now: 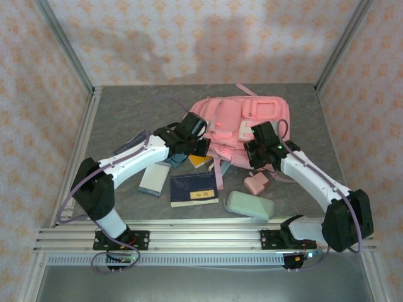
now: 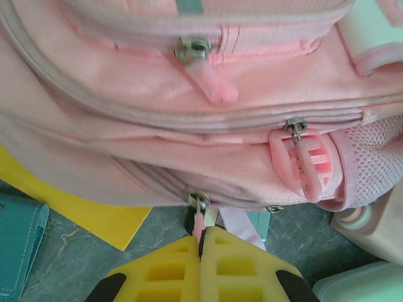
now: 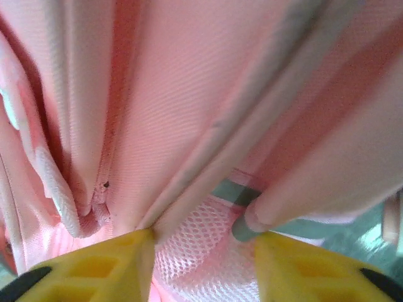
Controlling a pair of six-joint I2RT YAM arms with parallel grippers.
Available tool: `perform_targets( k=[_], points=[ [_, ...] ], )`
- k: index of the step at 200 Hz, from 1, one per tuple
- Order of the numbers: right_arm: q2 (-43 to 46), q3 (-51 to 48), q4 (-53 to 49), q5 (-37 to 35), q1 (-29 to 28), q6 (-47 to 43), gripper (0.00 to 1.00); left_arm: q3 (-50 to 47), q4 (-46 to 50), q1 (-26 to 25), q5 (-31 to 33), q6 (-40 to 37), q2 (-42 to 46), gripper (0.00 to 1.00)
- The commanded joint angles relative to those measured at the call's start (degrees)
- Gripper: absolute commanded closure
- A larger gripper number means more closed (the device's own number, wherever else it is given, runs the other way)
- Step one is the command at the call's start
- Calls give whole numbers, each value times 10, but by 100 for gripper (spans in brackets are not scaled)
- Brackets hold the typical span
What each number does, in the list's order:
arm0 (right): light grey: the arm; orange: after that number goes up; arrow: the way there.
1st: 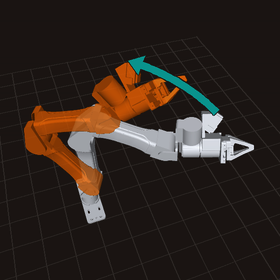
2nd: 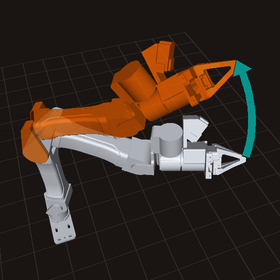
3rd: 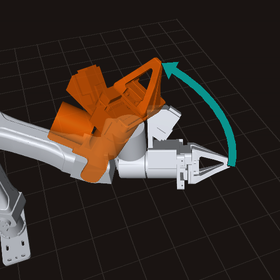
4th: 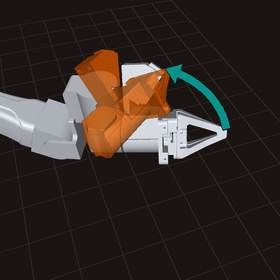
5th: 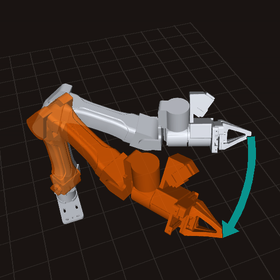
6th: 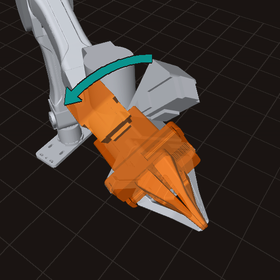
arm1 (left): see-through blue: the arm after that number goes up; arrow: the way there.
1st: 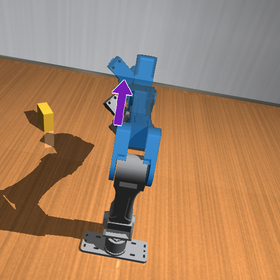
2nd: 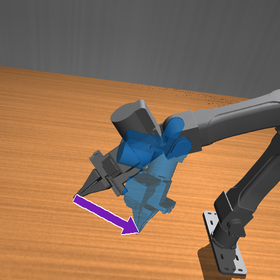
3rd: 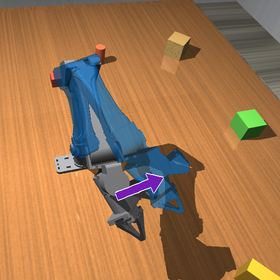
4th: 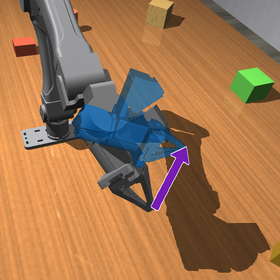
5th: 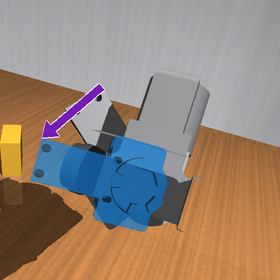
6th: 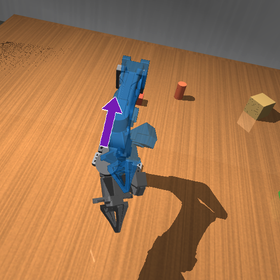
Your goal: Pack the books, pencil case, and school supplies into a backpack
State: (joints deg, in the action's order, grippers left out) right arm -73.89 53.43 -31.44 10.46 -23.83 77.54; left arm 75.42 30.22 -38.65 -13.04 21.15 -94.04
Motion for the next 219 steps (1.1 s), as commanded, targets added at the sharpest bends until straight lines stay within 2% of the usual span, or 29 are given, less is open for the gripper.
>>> perform_targets(
  k=[1,28,73,96,134,159,219],
  points=[
    [-10,41,-11,-50,16,-66,78,21,-5,-10,0,1,36,100],
    [-13,65,-43,-53,37,-117,100,13,0,-10,10,-12,36,100],
    [-29,106,-73,-21,77,-225,100,9,8,-9,20,-25,32,100],
    [-54,152,-105,-9,78,-314,100,16,17,-8,21,-26,29,100],
    [-82,214,-181,-17,79,-410,100,9,14,10,20,-2,35,100],
    [-86,228,-218,-60,85,-431,100,-5,10,27,19,4,40,100],
    [-93,227,-200,-4,96,-422,100,-10,12,42,0,-14,26,100]
  ],
)
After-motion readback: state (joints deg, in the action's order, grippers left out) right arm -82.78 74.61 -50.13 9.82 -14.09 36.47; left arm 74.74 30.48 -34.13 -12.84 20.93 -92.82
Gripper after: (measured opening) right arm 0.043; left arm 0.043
